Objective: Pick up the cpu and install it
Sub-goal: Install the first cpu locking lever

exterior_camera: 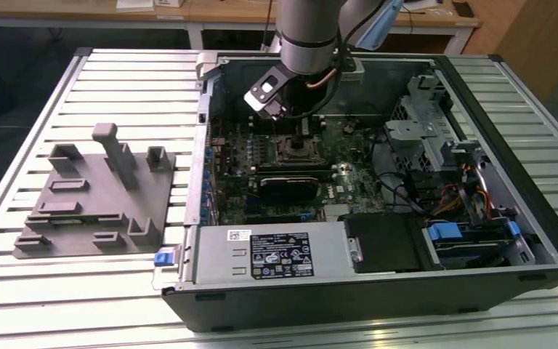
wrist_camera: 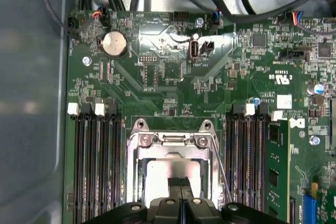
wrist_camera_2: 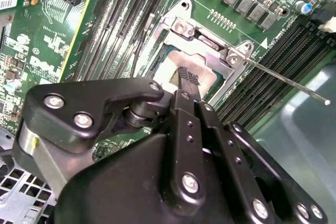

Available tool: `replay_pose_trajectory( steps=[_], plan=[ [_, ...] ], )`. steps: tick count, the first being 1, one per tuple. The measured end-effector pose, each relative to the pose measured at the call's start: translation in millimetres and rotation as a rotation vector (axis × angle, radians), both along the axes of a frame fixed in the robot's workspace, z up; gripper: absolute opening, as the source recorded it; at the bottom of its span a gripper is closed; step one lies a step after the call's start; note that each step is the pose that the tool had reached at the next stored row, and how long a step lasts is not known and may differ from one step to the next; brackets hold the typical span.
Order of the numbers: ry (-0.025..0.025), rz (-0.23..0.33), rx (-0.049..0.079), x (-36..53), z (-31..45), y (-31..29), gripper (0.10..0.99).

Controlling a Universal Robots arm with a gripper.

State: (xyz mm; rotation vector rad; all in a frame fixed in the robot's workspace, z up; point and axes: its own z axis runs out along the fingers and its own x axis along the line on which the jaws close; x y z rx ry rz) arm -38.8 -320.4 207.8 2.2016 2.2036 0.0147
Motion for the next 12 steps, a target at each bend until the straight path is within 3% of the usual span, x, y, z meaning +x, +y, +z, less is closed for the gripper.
replay_pose_trajectory(
  steps=[12],
  plan=[
    [0.0000,0.000,0.000,0.4,0.5,0.1,0.106]
  ],
)
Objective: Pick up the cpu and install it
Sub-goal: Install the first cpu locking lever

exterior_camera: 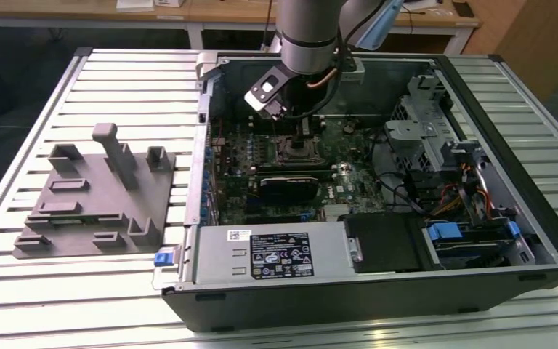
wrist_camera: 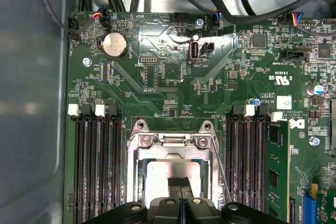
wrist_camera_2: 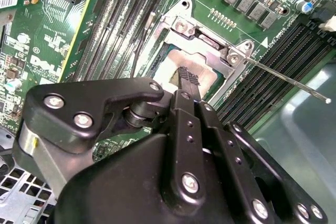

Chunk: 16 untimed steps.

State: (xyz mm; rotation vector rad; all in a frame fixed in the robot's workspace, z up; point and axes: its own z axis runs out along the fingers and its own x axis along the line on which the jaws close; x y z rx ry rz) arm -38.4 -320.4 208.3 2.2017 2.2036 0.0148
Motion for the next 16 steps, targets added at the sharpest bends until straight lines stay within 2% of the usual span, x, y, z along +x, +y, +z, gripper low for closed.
replay_pose_trajectory(
  steps=[16],
  plan=[
    [-0.0001,0.000,0.000,0.0,3.9,0.0,0.106]
  ],
)
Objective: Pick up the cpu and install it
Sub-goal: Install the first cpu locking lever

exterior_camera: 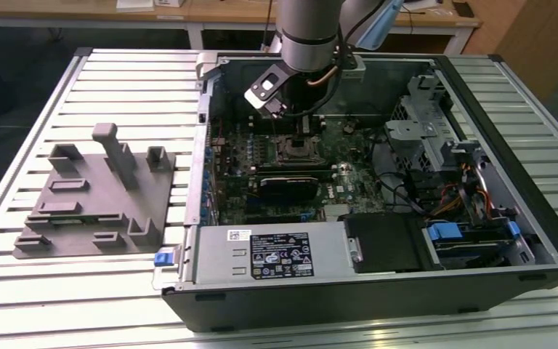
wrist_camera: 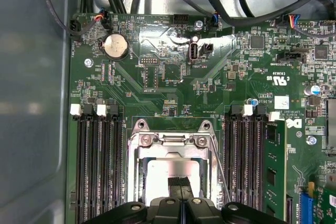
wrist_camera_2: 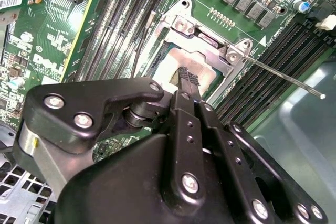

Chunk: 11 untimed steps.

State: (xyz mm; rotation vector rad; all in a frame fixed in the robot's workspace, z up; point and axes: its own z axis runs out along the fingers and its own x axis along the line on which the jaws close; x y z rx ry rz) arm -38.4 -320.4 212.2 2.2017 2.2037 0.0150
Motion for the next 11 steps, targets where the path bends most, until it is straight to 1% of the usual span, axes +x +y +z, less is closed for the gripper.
replay_pose_trajectory(
  steps=[7,11],
  plan=[
    [0.0001,0.000,0.000,0.0,1.9,0.0,0.106],
    [0.0001,0.000,0.000,0.0,4.4,0.0,0.106]
  ],
)
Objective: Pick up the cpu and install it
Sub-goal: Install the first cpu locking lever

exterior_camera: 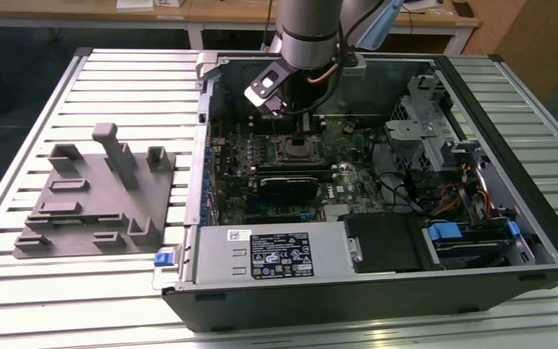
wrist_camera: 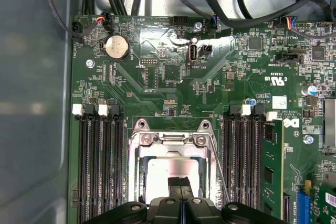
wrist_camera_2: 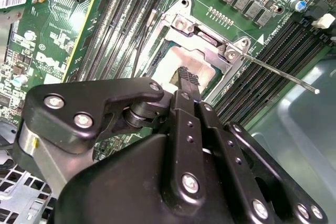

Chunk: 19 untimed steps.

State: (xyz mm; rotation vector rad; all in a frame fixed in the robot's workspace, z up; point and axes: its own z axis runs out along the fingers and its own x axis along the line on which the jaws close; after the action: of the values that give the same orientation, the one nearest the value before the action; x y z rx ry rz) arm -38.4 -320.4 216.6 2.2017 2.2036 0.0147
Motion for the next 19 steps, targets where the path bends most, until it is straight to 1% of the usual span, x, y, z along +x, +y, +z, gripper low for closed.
replay_pose_trajectory(
  steps=[3,6,13,19],
  plan=[
    [-0.0001,0.000,0.000,0.0,3.5,0.0,0.106],
    [-0.0001,0.000,0.000,0.0,9.2,0.0,0.106],
    [-0.0004,0.000,0.000,0.0,28.9,0.0,0.106],
    [-0.0020,0.000,0.000,-0.2,47.0,0.0,0.106]
  ],
)
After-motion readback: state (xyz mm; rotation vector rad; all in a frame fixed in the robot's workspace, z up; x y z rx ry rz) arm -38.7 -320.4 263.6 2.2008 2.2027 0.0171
